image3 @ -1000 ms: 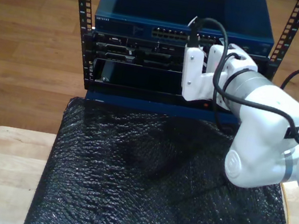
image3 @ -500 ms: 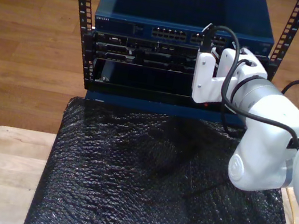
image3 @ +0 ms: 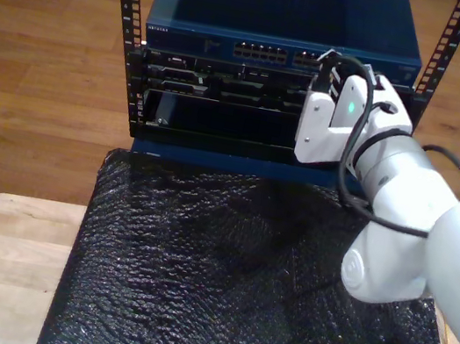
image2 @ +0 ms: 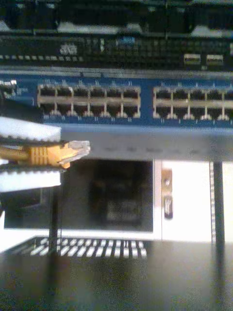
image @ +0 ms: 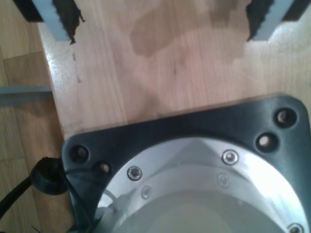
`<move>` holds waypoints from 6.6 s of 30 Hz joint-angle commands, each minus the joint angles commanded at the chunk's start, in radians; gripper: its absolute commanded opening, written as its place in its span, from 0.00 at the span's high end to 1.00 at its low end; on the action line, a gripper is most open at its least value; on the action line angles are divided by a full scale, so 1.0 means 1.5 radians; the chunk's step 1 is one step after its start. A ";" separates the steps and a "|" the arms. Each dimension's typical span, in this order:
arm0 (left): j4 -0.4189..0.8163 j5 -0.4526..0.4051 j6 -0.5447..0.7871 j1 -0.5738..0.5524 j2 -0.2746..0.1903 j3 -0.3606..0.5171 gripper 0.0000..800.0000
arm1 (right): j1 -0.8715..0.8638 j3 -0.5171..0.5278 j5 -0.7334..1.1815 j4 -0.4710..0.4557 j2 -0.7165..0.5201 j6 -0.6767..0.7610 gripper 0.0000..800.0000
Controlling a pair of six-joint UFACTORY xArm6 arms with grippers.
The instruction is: Grab the cable and plug it in
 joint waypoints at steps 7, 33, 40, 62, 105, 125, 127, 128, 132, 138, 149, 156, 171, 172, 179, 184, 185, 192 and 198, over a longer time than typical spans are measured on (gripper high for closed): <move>0.000 0.000 0.000 0.000 0.000 0.000 0.00 | 0.013 -0.001 -0.044 0.021 0.033 -0.001 1.00; 0.000 0.000 0.000 0.000 0.000 0.000 0.00 | 0.097 -0.145 -0.177 0.314 0.209 -0.079 1.00; 0.000 0.000 0.000 0.000 0.000 0.000 0.00 | 0.117 -0.175 -0.204 0.371 0.241 -0.083 1.00; 0.000 0.000 0.000 0.000 0.000 0.000 0.00 | 0.146 -0.284 -0.242 0.476 0.329 -0.082 1.00; 0.000 0.000 0.000 0.000 0.000 0.000 0.00 | 0.135 -0.372 -0.235 0.474 0.391 -0.177 1.00; 0.000 0.000 0.000 0.000 0.000 0.000 0.00 | 0.128 -0.384 -0.234 0.471 0.394 -0.176 1.00; 0.000 0.000 0.000 0.000 0.000 0.000 0.00 | 0.129 -0.384 -0.234 0.471 0.394 -0.176 1.00; 0.000 0.000 0.000 0.000 0.000 0.000 0.00 | 0.129 -0.384 -0.234 0.471 0.394 -0.176 1.00; 0.000 0.000 0.000 0.000 0.000 0.000 0.00 | 0.130 -0.382 -0.234 0.467 0.394 -0.176 1.00; 0.000 0.000 0.000 0.000 0.000 0.000 0.00 | 0.131 -0.382 -0.234 0.464 0.394 -0.176 1.00; 0.000 0.000 0.000 0.000 0.000 0.000 0.00 | 0.131 -0.386 -0.231 0.464 0.401 -0.175 1.00; 0.000 0.000 0.000 0.000 0.000 0.000 0.00 | 0.131 -0.386 -0.231 0.464 0.401 -0.175 1.00; 0.000 0.000 0.000 0.000 0.000 0.000 0.00 | 0.130 -0.390 -0.231 0.463 0.402 -0.174 1.00; 0.000 0.000 0.000 0.000 0.000 0.000 0.00 | 0.130 -0.391 -0.231 0.463 0.402 -0.174 1.00; 0.000 0.000 0.000 0.000 0.000 0.000 0.00 | 0.129 -0.402 -0.231 0.457 0.409 -0.174 1.00; 0.000 0.000 0.000 0.000 0.000 0.000 0.00 | 0.128 -0.405 -0.230 0.451 0.412 -0.174 1.00; 0.000 0.000 0.000 0.000 0.000 0.000 0.00 | 0.128 -0.405 -0.230 0.451 0.412 -0.174 1.00; 0.000 0.000 0.000 0.000 0.000 0.000 0.00 | 0.128 -0.405 -0.230 0.451 0.411 -0.175 1.00; 0.000 0.000 0.000 0.000 0.000 0.000 0.00 | 0.128 -0.412 -0.230 0.451 0.415 -0.175 1.00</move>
